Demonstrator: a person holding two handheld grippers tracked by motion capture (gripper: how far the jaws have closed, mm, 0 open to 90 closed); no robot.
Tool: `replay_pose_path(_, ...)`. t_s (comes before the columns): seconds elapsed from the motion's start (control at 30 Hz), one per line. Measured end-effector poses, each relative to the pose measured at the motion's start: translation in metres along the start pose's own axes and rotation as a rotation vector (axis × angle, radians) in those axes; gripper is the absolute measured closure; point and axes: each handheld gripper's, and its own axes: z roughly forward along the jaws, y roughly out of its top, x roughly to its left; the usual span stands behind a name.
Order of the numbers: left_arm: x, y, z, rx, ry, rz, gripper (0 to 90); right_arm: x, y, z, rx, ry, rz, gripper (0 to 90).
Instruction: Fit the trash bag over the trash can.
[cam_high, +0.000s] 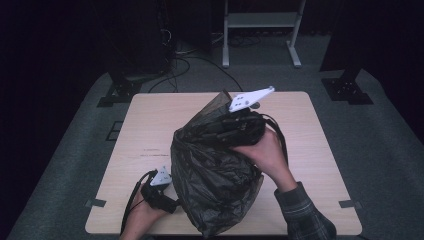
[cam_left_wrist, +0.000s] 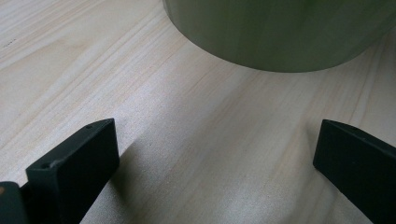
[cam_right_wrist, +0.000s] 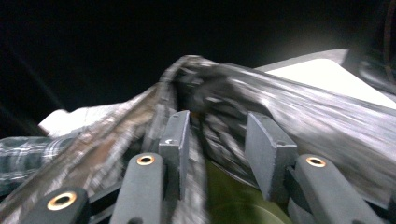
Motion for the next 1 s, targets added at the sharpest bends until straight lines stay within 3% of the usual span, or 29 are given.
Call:
replay_pose_path(0.13,0.0,0.0,0.0,0.0,0.0,0.0,0.0,-0.014,-0.007,-0.024,-0.047,-0.056,0.031,54.2)
replay_pose_path(0.33,0.0,0.0,0.0,0.0,0.0,0.0,0.0,-0.037,-0.014,-0.044,-0.072,-0.166,0.073,44.3)
replay_pose_path(0.4,0.0,0.0,0.0,0.0,0.0,0.0,0.0,-0.046,-0.017,-0.047,-0.072,-0.201,0.084,42.4)
replay_pose_path(0.6,0.0,0.0,0.0,0.0,0.0,0.0,0.0,-0.067,-0.027,-0.04,-0.042,-0.22,0.128,37.7)
replay_pose_path(0.63,0.0,0.0,0.0,0.0,0.0,0.0,0.0,-0.069,-0.029,-0.038,-0.039,-0.212,0.135,43.4)
replay_pose_path(0.73,0.0,0.0,0.0,0.0,0.0,0.0,0.0,-0.067,-0.034,-0.032,-0.024,-0.189,0.11,71.9)
replay_pose_path(0.77,0.0,0.0,0.0,0.0,0.0,0.0,0.0,-0.065,-0.035,-0.03,-0.012,-0.17,0.105,76.1)
replay_pose_path(0.87,0.0,0.0,0.0,0.001,0.0,0.0,0.0,-0.058,-0.036,-0.021,0.046,-0.148,0.075,83.9)
replay_pose_path(1.0,0.0,0.0,0.0,0.001,0.0,0.001,0.0,-0.049,-0.035,-0.011,0.092,-0.125,0.047,84.2)
